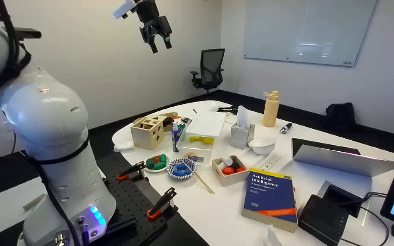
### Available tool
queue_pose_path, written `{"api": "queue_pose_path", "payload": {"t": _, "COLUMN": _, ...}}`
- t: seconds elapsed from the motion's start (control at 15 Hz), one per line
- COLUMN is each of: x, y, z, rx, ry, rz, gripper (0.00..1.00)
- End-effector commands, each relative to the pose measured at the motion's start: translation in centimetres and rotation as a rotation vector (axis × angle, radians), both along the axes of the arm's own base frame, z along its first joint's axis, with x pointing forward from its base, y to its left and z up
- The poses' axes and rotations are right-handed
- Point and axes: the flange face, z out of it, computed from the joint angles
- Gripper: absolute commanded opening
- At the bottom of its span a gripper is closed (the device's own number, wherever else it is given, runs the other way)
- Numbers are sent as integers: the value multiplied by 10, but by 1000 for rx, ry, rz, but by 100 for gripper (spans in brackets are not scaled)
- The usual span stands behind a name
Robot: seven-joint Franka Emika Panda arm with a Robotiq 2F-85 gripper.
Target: Use the cloth to wipe the book
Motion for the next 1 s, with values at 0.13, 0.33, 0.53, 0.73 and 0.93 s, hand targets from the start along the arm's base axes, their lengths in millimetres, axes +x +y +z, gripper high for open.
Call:
{"api": "queue_pose_path", "payload": {"t": 0.13, "x": 13, "y": -23, "z": -3, "rx": 3, "ry": 15, "rz": -34, "gripper": 100}}
{"api": "queue_pose_path", "payload": {"t": 0.33, "x": 38, "y": -105, "z": -17, "rx": 1, "ry": 21, "rz": -155, "gripper": 100}}
{"api": "queue_pose_path", "payload": {"t": 0.53, "x": 54, "y": -193, "z": -40, "rx": 9, "ry": 40, "rz": -339, "gripper": 100}}
{"api": "queue_pose_path", "payload": {"t": 0.73, "x": 68, "y": -287, "z": -77, "rx": 61, "ry": 31, "rz": -519, "gripper": 100}}
{"api": "queue_pose_path", "payload": {"t": 0.93, "x": 77, "y": -372, "z": -125, "rx": 106, "ry": 10, "rz": -679, "gripper": 100}}
